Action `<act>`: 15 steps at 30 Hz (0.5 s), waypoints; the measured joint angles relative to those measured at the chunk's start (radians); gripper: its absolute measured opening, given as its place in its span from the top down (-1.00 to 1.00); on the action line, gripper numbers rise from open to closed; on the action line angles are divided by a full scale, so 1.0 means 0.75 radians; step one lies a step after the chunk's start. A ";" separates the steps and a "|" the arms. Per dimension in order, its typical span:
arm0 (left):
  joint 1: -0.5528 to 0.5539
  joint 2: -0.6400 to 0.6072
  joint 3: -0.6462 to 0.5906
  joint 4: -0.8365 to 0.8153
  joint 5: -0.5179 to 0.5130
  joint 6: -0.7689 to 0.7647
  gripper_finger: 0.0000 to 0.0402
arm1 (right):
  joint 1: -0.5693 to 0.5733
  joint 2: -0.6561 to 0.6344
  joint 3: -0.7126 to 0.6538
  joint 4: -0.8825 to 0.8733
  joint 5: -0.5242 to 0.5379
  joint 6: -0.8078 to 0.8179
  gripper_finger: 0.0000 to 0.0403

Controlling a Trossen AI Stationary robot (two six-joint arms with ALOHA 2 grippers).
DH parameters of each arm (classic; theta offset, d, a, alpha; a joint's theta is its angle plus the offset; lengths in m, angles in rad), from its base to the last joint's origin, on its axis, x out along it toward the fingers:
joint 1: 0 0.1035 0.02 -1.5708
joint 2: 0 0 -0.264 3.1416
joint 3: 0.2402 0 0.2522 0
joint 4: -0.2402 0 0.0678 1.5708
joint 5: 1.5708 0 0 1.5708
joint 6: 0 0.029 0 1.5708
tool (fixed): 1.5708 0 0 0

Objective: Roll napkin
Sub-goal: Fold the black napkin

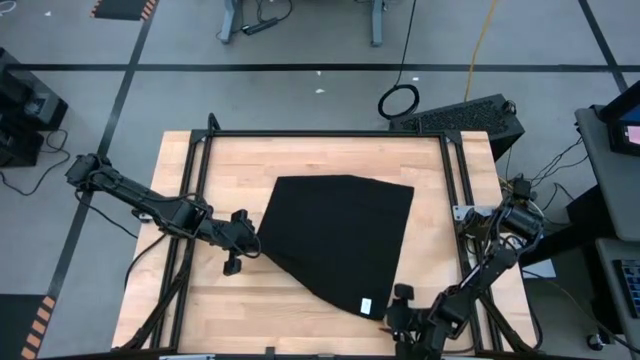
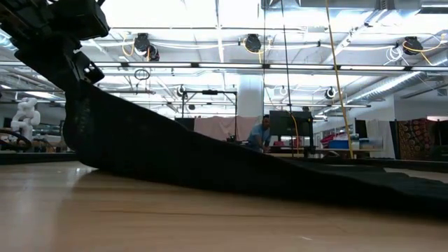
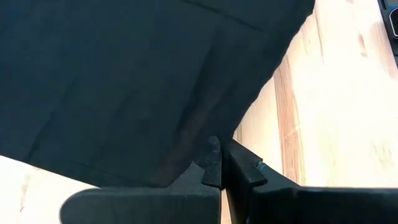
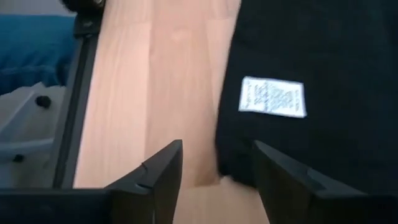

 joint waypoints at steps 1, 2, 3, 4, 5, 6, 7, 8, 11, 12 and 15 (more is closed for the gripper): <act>0.000 0.000 0.000 0.001 -0.001 0.000 0.99 | -0.001 0.000 0.000 -0.001 -0.001 -0.003 0.15; 0.000 0.000 0.000 0.001 -0.005 0.000 0.99 | -0.003 0.000 0.000 -0.002 -0.001 -0.009 0.19; 0.000 0.000 0.000 0.000 -0.012 0.001 0.99 | -0.004 0.001 0.000 -0.001 -0.002 -0.015 0.22; 0.000 0.000 0.000 0.000 -0.020 0.001 0.99 | -0.004 0.001 0.000 0.001 -0.002 -0.023 0.25; 0.000 0.000 0.000 0.001 -0.027 0.001 0.99 | -0.004 0.001 0.000 0.001 -0.005 -0.027 0.28; 0.000 -0.001 0.000 0.000 -0.032 0.002 0.99 | -0.004 0.006 0.000 0.003 -0.009 -0.032 0.30; 0.000 -0.001 0.000 0.000 -0.036 0.003 0.99 | -0.004 0.014 0.000 0.006 -0.011 -0.037 0.32; 0.000 -0.001 0.000 0.000 -0.041 0.004 0.99 | -0.003 0.026 0.000 0.005 -0.014 -0.041 0.34; 0.000 -0.001 0.000 -0.001 -0.048 0.004 0.99 | -0.002 0.069 0.002 0.022 -0.018 -0.044 0.37; 0.000 -0.001 0.000 -0.001 -0.052 0.004 0.99 | -0.002 0.079 0.004 0.024 -0.019 -0.036 0.39; 0.000 -0.001 0.000 -0.002 -0.064 0.013 0.99 | -0.001 0.107 0.007 0.029 0.007 0.012 0.47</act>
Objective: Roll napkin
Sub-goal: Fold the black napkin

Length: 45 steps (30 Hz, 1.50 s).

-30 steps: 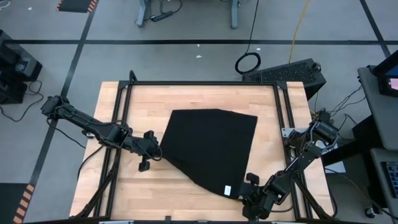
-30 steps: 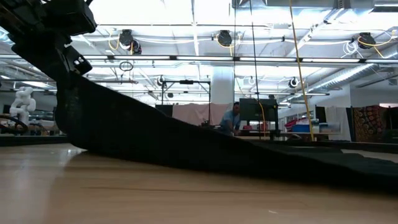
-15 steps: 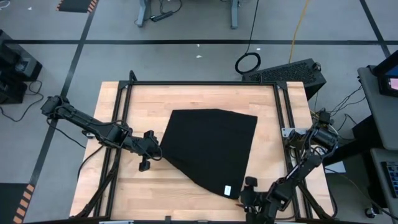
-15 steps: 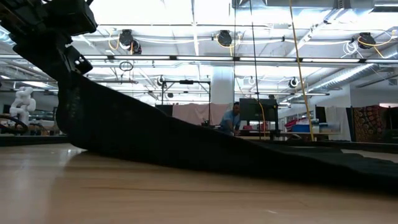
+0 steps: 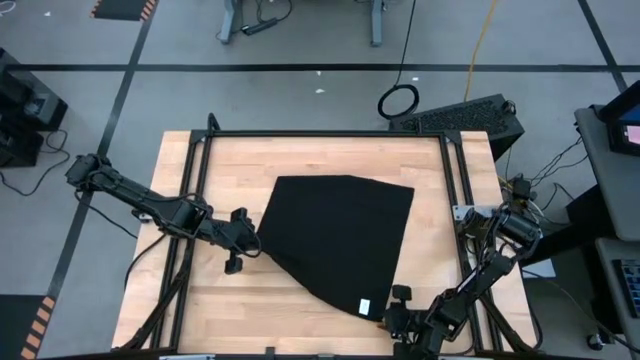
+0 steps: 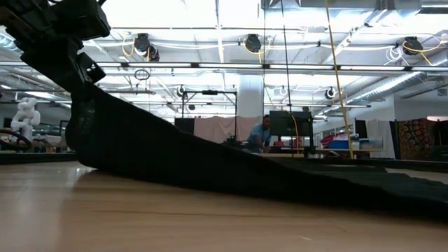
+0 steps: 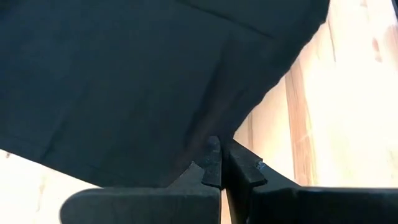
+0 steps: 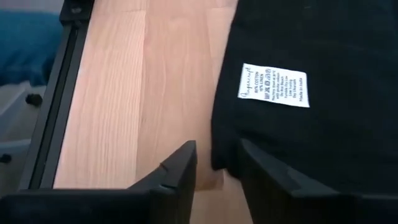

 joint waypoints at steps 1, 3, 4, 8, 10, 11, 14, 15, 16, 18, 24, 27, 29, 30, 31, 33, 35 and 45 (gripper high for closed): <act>0.000 0.000 0.000 0.001 -0.008 0.008 0.99 | 0.000 0.000 0.000 0.000 0.005 0.007 0.53; 0.000 0.000 0.000 0.001 -0.028 0.027 0.99 | 0.000 -0.001 -0.001 0.001 0.011 0.009 0.67; 0.000 0.000 0.000 0.001 -0.042 0.034 0.99 | 0.000 -0.005 -0.002 0.001 0.009 0.008 0.75; 0.000 0.001 0.000 0.001 -0.117 0.035 0.99 | -0.002 -0.030 -0.005 -0.008 -0.004 0.012 0.96; 0.000 0.000 0.000 0.001 -0.168 0.033 0.99 | -0.002 -0.048 -0.008 -0.022 -0.004 0.043 0.95; 0.000 0.000 0.000 0.002 -0.193 0.031 0.99 | -0.002 -0.060 -0.010 -0.032 -0.007 0.059 0.94; 0.000 0.000 0.000 0.011 -0.312 0.023 0.99 | -0.002 -0.096 -0.012 -0.038 -0.006 0.096 0.98; 0.000 0.000 0.000 0.020 -0.364 0.023 0.99 | -0.002 -0.107 -0.012 -0.042 0.010 0.109 0.99; 0.000 0.000 0.000 0.034 -0.411 0.022 0.99 | -0.002 -0.117 -0.012 -0.047 0.026 0.129 0.98; 0.001 0.000 0.000 0.080 -0.469 0.022 0.99 | -0.011 -0.126 -0.011 -0.052 0.050 0.175 0.98; 0.000 0.000 0.000 0.134 -0.483 0.023 0.99 | -0.030 -0.134 -0.010 -0.021 0.044 0.200 0.99; 0.000 0.000 0.000 0.126 -0.482 0.044 0.99 | -0.029 -0.135 -0.010 -0.020 0.047 0.183 0.99; 0.000 0.000 0.000 0.113 -0.480 0.067 0.99 | -0.028 -0.135 -0.010 -0.020 0.050 0.183 0.99; 0.000 0.000 0.000 0.098 -0.480 0.071 0.99 | -0.028 -0.135 -0.010 -0.020 0.063 0.184 0.99; 0.000 0.000 0.000 0.085 -0.480 0.080 0.99 | -0.028 -0.135 -0.010 -0.020 0.086 0.189 1.00; 0.000 0.001 0.000 0.085 -0.478 0.099 0.99 | -0.030 -0.135 -0.009 -0.019 0.132 0.212 1.00; 0.000 0.000 0.000 0.085 -0.478 0.103 0.99 | -0.035 -0.135 -0.008 -0.018 0.164 0.234 1.00; 0.003 0.013 0.001 0.029 -0.578 -0.129 0.99 | -0.040 -0.135 -0.008 0.007 0.200 0.718 1.00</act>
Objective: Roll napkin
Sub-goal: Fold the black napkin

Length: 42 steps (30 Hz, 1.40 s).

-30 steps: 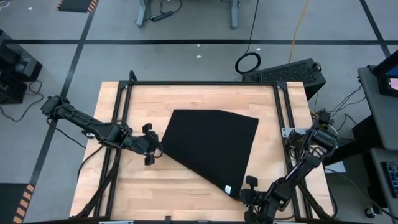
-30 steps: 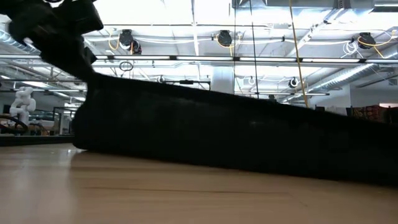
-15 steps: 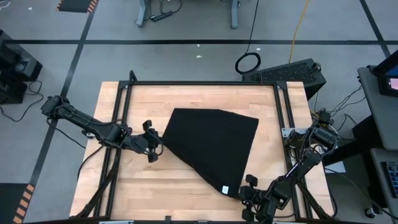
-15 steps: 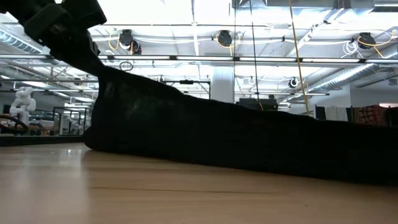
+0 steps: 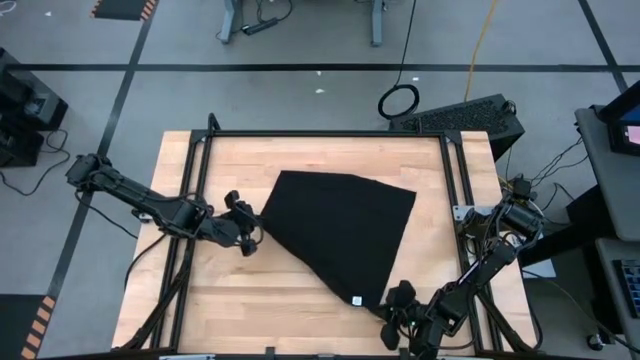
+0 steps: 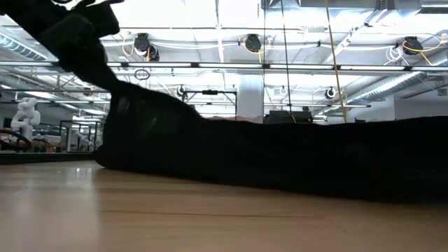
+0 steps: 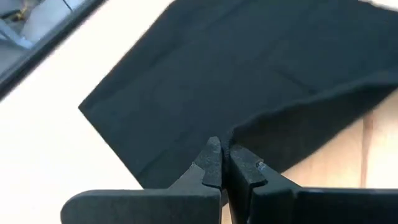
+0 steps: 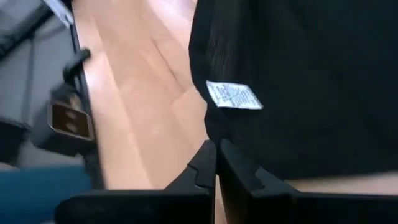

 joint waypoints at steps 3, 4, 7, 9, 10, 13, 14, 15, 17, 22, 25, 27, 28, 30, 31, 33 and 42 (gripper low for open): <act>0.000 0.005 0.000 -0.047 0.104 -0.072 0.99 | 0.000 0.000 0.000 0.051 -0.128 0.187 1.00; 0.000 0.005 0.000 -0.070 0.143 -0.121 0.99 | 0.000 0.000 0.000 0.084 -0.163 0.240 1.00; 0.000 0.005 0.000 -0.110 0.306 -0.257 0.99 | -0.001 -0.003 0.000 0.215 -0.250 0.368 1.00; -0.003 0.005 0.000 -0.112 0.421 -0.299 0.99 | -0.001 -0.015 0.000 0.308 -0.289 0.426 1.00; -0.003 0.005 0.000 -0.102 0.477 -0.314 0.99 | -0.001 -0.026 0.002 0.342 -0.295 0.451 1.00; -0.003 0.005 0.000 -0.077 0.604 -0.384 0.99 | -0.018 -0.062 0.040 0.356 -0.323 0.468 1.00; -0.003 0.005 0.000 -0.058 0.624 -0.401 0.99 | -0.027 -0.083 0.053 0.343 -0.357 0.449 1.00; -0.003 0.001 0.000 -0.036 0.628 -0.405 0.99 | -0.036 -0.106 0.065 0.329 -0.399 0.429 1.00; -0.003 -0.013 0.002 -0.009 0.619 -0.407 0.99 | -0.058 -0.158 0.081 0.276 -0.504 0.402 1.00; 0.034 -0.034 0.025 -0.004 0.531 -0.470 0.99 | -0.119 -0.341 0.078 -0.060 -0.679 0.341 1.00; 0.085 -0.042 0.078 0.017 0.395 -0.482 0.99 | -0.166 -0.511 0.078 -0.311 -0.671 0.248 1.00; 0.144 -0.041 0.121 0.087 0.285 -0.457 0.99 | -0.202 -0.644 0.078 -0.499 -0.643 0.196 1.00; 0.183 -0.041 0.145 0.132 0.233 -0.434 0.99 | -0.223 -0.717 0.078 -0.586 -0.606 0.175 1.00; 0.264 -0.042 0.190 0.267 0.159 -0.356 0.99 | -0.268 -0.865 0.078 -0.728 -0.475 0.129 1.00; 0.314 -0.042 0.210 0.351 0.141 -0.298 0.99 | -0.293 -0.947 0.078 -0.794 -0.376 0.097 1.00; 0.416 -0.042 0.259 0.529 0.124 -0.159 0.99 | -0.346 -1.094 0.078 -0.895 -0.164 0.019 1.00; 0.935 0.026 0.517 0.743 0.264 0.248 0.99 | -0.673 -1.590 0.078 -0.829 0.423 -0.627 1.00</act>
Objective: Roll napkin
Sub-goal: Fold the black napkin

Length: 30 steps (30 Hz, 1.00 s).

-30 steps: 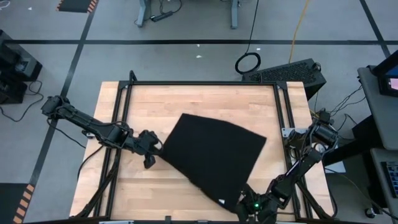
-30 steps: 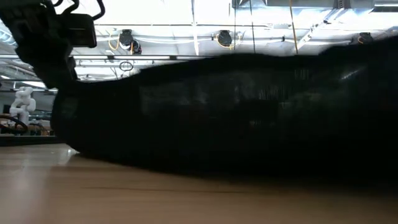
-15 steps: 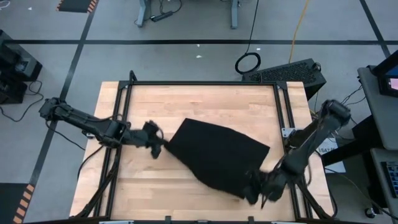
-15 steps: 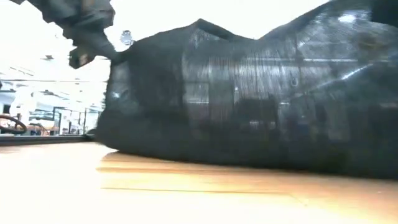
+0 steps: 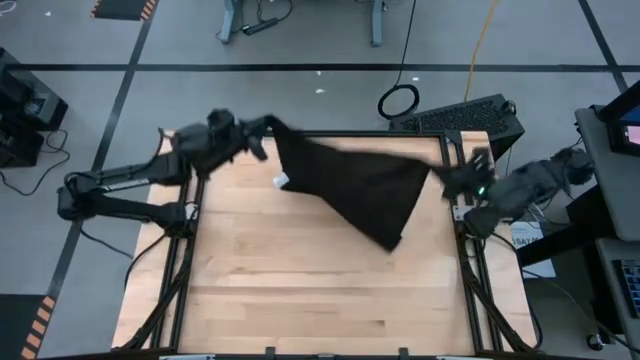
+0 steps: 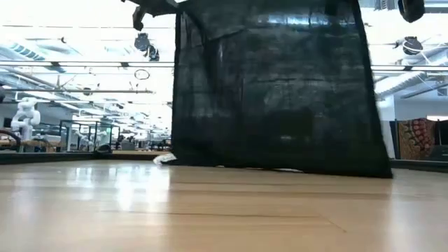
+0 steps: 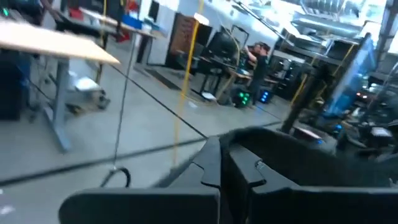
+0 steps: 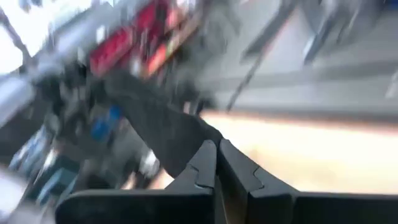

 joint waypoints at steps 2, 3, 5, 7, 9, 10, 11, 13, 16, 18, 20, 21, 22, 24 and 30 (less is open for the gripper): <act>0.096 0.050 0.071 0.028 0.117 0.013 0.99 | -0.070 -0.057 -0.001 0.175 0.069 -0.242 1.00; 0.137 0.078 0.105 0.052 0.180 0.011 0.99 | -0.100 -0.078 -0.001 0.295 0.086 -0.380 1.00; 0.194 0.132 0.185 0.140 0.326 -0.010 0.99 | -0.148 -0.106 -0.001 0.575 0.077 -0.692 1.00; 0.220 0.177 0.272 0.235 0.486 -0.052 0.99 | -0.171 -0.109 0.001 0.878 -0.013 -0.980 1.00; 0.224 0.205 0.360 0.280 0.642 -0.061 0.99 | -0.177 -0.098 0.001 1.103 -0.101 -1.184 1.00; 0.222 0.211 0.397 0.276 0.706 -0.062 0.99 | -0.178 -0.093 0.002 1.170 -0.134 -1.229 1.00; 0.217 0.214 0.429 0.250 0.759 -0.062 0.99 | -0.177 -0.090 0.007 1.182 -0.152 -1.241 1.00; 0.204 0.215 0.466 0.156 0.839 -0.061 0.99 | -0.176 -0.077 0.015 1.147 -0.162 -1.196 1.00; 0.191 0.201 0.467 -0.075 0.926 -0.062 0.99 | -0.176 -0.065 0.015 0.946 -0.219 -1.023 1.00; 0.178 0.197 0.467 -0.270 0.962 -0.060 0.99 | -0.176 -0.045 0.015 0.781 -0.257 -0.865 1.00; 0.169 0.195 0.466 -0.465 0.980 -0.044 0.99 | -0.176 -0.018 0.015 0.615 -0.326 -0.692 1.00; 0.166 0.195 0.465 -0.560 0.982 -0.026 0.99 | -0.176 -0.005 0.014 0.541 -0.363 -0.607 1.00; 0.161 0.197 0.464 -0.636 0.982 -0.014 0.99 | -0.176 0.007 0.014 0.476 -0.395 -0.532 1.00; 0.154 0.205 0.464 -0.701 0.982 0.015 0.99 | -0.176 0.039 0.014 0.384 -0.439 -0.421 1.00; 0.154 0.203 0.464 -0.619 1.063 -0.026 0.99 | -0.176 0.121 0.014 0.232 -0.593 -0.273 1.00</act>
